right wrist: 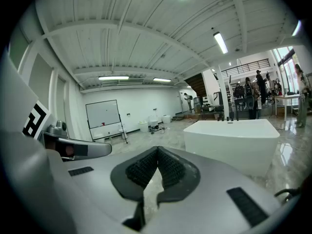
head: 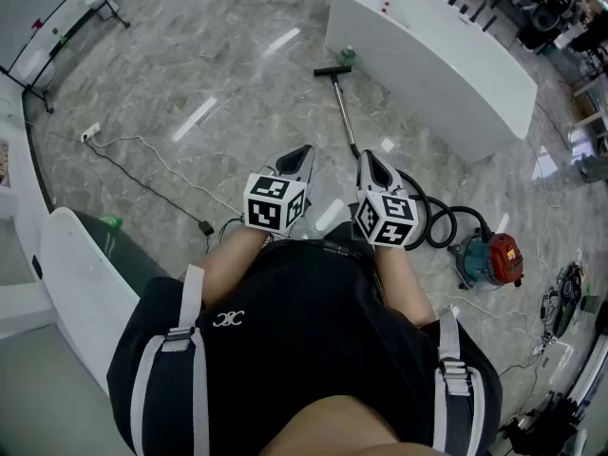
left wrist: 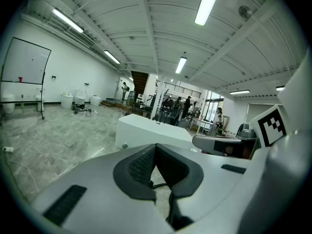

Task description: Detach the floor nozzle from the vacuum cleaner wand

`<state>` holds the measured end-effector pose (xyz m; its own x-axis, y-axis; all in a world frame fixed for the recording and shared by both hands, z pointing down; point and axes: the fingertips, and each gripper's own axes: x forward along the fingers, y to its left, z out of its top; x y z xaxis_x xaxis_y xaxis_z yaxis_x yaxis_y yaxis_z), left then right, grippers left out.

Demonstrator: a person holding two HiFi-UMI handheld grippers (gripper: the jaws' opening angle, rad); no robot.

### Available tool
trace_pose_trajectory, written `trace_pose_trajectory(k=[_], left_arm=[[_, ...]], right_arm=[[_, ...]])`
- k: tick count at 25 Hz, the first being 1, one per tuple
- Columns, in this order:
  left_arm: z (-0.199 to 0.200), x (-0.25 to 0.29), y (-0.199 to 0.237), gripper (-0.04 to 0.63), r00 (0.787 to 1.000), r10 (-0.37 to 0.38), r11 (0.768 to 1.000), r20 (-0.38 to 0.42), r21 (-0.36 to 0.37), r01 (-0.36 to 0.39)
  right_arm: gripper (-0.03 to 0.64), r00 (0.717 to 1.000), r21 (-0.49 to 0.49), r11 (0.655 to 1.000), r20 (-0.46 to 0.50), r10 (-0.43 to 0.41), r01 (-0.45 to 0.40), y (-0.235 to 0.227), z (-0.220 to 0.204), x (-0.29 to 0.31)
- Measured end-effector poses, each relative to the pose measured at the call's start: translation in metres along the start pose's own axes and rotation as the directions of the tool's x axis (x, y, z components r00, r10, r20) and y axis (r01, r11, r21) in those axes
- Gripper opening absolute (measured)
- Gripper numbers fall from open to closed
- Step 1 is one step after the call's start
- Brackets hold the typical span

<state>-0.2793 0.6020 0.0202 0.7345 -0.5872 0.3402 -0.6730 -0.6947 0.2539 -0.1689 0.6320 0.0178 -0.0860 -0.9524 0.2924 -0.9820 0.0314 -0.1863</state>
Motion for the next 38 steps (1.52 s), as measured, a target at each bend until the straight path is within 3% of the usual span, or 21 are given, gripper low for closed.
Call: trace_pose_trajectory(k=[4, 11, 20, 27, 38], left_arm=[[-0.002, 0.004, 0.006, 0.008, 1.000, 0.011, 1.000, -0.014, 0.004, -0.011], [-0.001, 0.024, 0.019, 0.007, 0.999, 0.029, 0.999, -0.030, 0.018, -0.028], [0.046, 0.090, 0.055, 0.006, 0.998, 0.059, 0.998, -0.026, 0.040, -0.058], [0.089, 0.157, 0.080, 0.008, 0.996, 0.089, 0.996, -0.030, 0.013, -0.088], [0.127, 0.273, 0.064, 0.007, 0.998, 0.023, 0.999, -0.055, 0.030, -0.021]], right_arm=[[0.009, 1.000, -0.036, 0.999, -0.020, 0.015, -0.015, 0.007, -0.008, 0.006], [0.009, 0.999, -0.016, 0.999, -0.022, 0.042, -0.042, -0.003, -0.007, 0.037], [0.009, 0.995, 0.037, 0.995, -0.004, 0.098, -0.097, -0.032, 0.041, 0.127], [0.009, 0.992, 0.051, 0.991, -0.024, 0.127, -0.126, -0.070, 0.079, 0.192], [0.009, 0.990, 0.128, 0.985, -0.063, 0.124, -0.115, -0.161, 0.097, 0.272]])
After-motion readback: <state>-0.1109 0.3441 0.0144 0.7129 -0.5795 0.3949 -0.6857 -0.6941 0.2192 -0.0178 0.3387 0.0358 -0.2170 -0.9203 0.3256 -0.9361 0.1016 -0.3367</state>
